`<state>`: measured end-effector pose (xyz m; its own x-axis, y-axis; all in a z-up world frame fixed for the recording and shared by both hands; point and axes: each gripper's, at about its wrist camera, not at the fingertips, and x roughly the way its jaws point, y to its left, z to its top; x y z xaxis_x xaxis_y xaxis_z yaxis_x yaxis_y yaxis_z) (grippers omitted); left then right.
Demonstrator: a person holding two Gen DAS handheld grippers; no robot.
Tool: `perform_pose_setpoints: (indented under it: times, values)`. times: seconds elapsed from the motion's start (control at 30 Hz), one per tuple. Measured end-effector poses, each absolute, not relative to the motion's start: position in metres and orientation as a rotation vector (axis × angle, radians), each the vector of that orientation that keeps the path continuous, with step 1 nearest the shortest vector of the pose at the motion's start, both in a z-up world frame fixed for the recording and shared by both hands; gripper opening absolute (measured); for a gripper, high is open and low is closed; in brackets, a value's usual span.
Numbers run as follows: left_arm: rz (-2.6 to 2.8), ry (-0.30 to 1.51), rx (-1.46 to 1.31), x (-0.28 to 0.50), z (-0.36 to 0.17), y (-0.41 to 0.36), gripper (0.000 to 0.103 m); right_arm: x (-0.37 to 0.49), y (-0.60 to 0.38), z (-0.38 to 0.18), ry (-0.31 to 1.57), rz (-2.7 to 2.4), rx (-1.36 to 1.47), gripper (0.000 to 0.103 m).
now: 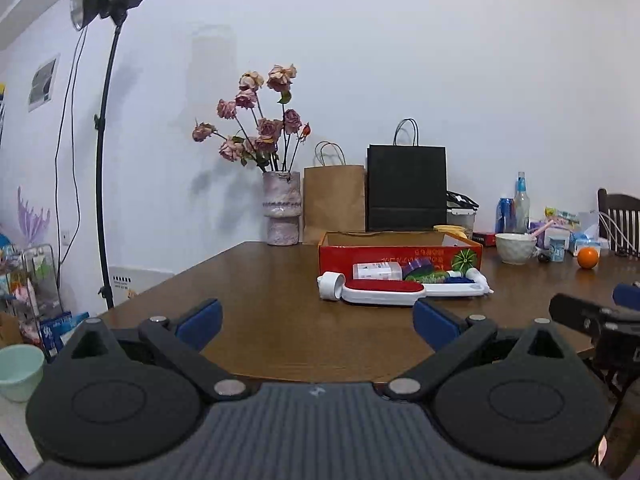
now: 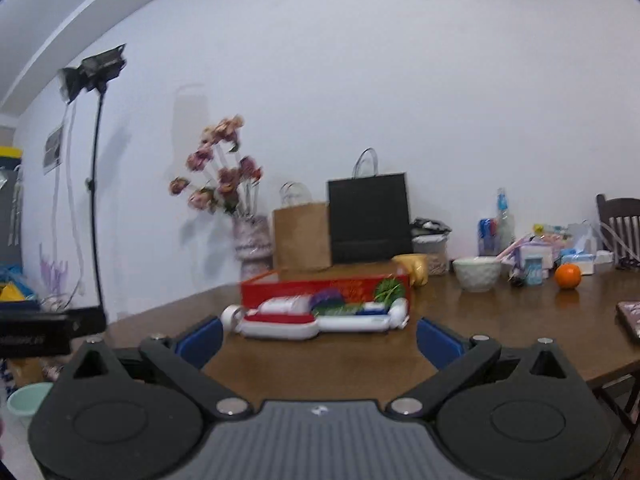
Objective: Organize rigid objects
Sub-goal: 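Withdraw both tools from the box back toward the remaining items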
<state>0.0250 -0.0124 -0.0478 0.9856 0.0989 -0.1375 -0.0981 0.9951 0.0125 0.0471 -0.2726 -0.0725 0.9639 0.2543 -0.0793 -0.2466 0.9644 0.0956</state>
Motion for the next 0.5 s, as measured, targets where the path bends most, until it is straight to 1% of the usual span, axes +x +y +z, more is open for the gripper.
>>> perform_pose_setpoints:
  times: [0.33, 0.5]
  values:
    - [0.108, 0.184, 0.003, 0.037, -0.056, -0.006, 0.103, 0.065, -0.27, -0.074, 0.139, 0.239, 0.1, 0.103]
    - [0.09, 0.249, -0.004, 0.053, -0.064, -0.008, 0.103, 0.084, -0.269, -0.081, 0.203, 0.244, 0.117, 0.103]
